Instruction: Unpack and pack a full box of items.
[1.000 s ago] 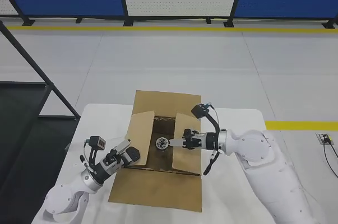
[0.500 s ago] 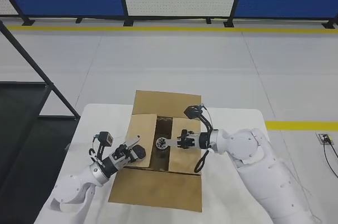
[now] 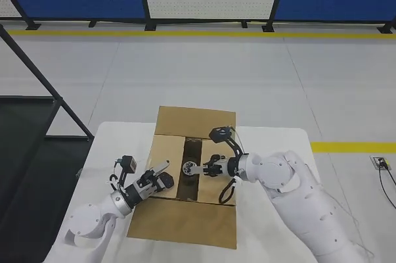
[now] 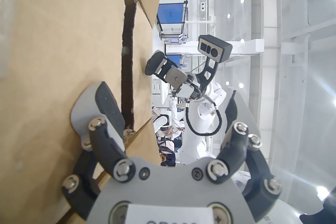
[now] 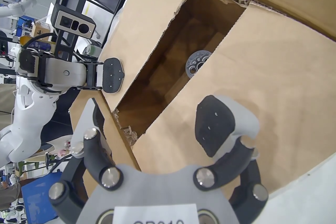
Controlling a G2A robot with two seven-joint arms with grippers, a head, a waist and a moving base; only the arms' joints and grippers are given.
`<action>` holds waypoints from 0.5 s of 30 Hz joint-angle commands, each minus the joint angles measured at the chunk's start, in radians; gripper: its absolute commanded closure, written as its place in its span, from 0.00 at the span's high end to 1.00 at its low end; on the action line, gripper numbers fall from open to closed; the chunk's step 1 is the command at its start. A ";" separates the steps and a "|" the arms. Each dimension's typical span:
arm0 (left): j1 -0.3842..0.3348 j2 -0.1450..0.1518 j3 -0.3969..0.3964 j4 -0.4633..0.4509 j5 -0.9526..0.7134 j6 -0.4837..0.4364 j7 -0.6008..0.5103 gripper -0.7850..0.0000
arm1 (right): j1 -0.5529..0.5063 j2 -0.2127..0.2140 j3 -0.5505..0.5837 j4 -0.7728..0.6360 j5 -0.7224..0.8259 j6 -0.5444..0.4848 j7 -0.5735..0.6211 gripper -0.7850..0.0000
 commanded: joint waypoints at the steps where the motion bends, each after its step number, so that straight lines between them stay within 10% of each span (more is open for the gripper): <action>1: 0.001 0.000 0.001 0.000 0.002 0.004 -0.001 1.00 | -0.002 0.001 -0.003 -0.006 -0.006 0.000 -0.001 1.00; 15: 0.000 0.000 0.009 0.008 -0.003 0.030 0.005 1.00 | -0.011 0.003 -0.027 -0.019 -0.040 0.012 0.004 1.00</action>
